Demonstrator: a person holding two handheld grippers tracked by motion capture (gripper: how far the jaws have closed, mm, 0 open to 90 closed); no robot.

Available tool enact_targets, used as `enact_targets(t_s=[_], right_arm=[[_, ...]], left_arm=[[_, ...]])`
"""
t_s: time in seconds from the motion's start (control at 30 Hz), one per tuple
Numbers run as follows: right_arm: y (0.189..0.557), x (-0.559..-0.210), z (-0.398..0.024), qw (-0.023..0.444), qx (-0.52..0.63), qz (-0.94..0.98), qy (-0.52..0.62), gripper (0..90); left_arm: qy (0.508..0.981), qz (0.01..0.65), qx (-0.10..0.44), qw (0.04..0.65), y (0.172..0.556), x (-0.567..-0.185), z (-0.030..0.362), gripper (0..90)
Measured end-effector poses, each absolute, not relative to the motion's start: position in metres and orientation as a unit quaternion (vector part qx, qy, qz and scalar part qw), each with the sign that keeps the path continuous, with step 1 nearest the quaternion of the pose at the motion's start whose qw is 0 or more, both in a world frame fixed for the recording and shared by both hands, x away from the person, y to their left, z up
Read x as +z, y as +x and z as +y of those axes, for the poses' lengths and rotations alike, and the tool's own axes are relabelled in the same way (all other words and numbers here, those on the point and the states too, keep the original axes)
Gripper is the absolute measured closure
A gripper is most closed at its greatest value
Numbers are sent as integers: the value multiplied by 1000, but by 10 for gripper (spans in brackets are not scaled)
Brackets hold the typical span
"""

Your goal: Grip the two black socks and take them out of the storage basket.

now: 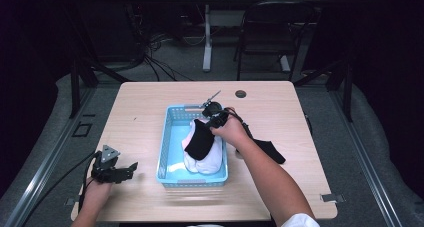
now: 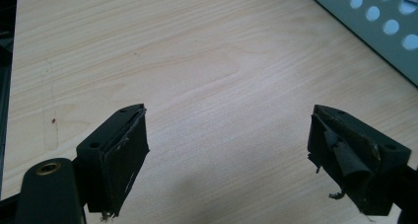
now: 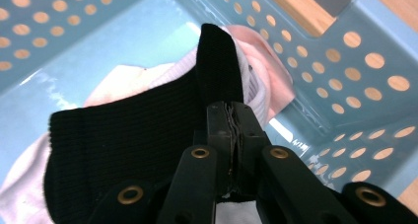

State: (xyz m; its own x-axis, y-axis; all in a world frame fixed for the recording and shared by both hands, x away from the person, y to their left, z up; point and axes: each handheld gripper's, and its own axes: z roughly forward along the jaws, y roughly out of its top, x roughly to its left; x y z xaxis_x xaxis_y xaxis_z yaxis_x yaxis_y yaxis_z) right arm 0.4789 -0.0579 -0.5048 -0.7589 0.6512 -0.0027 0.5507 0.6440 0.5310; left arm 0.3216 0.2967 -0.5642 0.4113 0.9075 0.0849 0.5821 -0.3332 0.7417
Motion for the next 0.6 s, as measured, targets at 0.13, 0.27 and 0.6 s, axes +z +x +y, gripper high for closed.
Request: enact_targets(t_s=[0.13,0.27,0.6], right_arm=[[470,-493,-57,98,279,899,324,886],[461,-481,-57,100,296,897,313,888],[429,-422,-61,120,351,888,271,891]], left_arm=[[776,480,254,321,322,-564,297,155],[777,480,252,321,322,-564,296,155],[778,480,251,318,322,-565,296,155]])
